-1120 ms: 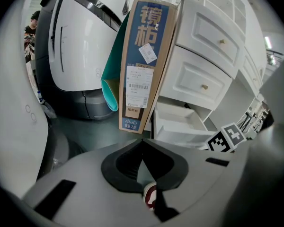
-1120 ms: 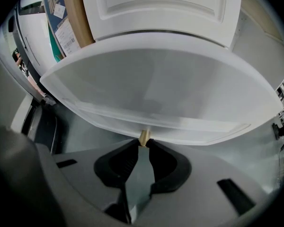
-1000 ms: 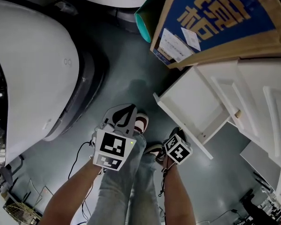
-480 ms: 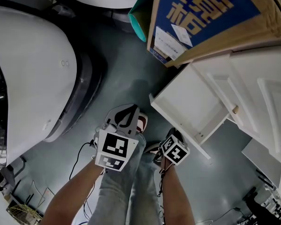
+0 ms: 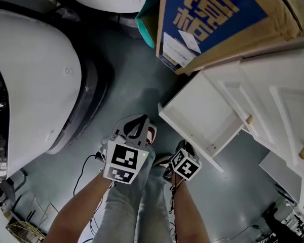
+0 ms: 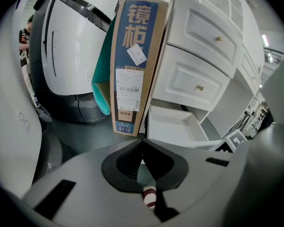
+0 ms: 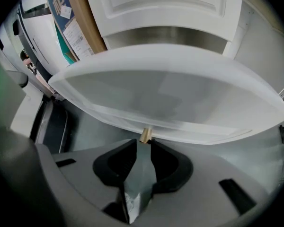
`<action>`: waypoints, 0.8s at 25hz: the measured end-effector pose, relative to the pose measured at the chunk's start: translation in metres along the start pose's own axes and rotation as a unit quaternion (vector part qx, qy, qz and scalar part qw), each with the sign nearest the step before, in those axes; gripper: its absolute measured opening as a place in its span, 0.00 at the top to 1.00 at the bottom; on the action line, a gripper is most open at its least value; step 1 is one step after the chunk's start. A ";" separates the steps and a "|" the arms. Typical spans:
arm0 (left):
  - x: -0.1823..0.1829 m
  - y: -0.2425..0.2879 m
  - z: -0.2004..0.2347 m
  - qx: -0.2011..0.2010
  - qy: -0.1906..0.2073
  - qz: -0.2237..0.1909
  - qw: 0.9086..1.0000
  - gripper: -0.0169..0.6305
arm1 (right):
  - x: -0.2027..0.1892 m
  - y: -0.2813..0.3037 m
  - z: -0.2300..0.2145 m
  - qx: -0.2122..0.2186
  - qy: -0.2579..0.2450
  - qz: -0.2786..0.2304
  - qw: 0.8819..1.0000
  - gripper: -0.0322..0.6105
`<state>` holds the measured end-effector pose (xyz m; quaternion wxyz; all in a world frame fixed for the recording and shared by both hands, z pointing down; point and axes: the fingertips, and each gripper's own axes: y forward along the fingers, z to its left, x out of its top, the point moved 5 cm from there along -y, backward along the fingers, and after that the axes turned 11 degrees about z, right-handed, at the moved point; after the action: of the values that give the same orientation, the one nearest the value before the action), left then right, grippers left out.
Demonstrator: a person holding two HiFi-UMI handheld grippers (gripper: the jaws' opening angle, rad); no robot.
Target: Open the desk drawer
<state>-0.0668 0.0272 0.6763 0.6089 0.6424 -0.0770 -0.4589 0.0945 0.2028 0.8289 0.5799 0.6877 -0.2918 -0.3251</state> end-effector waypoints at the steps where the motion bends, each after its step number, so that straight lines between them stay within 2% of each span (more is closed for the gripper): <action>1: 0.000 0.000 0.000 0.002 0.002 0.001 1.000 0.95 | -0.002 -0.003 0.002 0.005 -0.002 0.002 1.000 0.79; 11: 0.019 -0.038 -0.032 -0.006 -0.001 0.020 1.000 0.95 | -0.009 -0.088 0.010 0.030 -0.030 0.002 0.999 0.79; 20: 0.060 -0.081 -0.069 -0.020 -0.002 0.023 1.000 0.95 | 0.022 -0.186 0.013 0.046 -0.042 -0.040 0.997 0.79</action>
<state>-0.0232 0.0568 0.5663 0.6320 0.6272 -0.0833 -0.4474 0.1026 0.2072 0.6417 0.5218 0.7103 -0.3026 -0.3629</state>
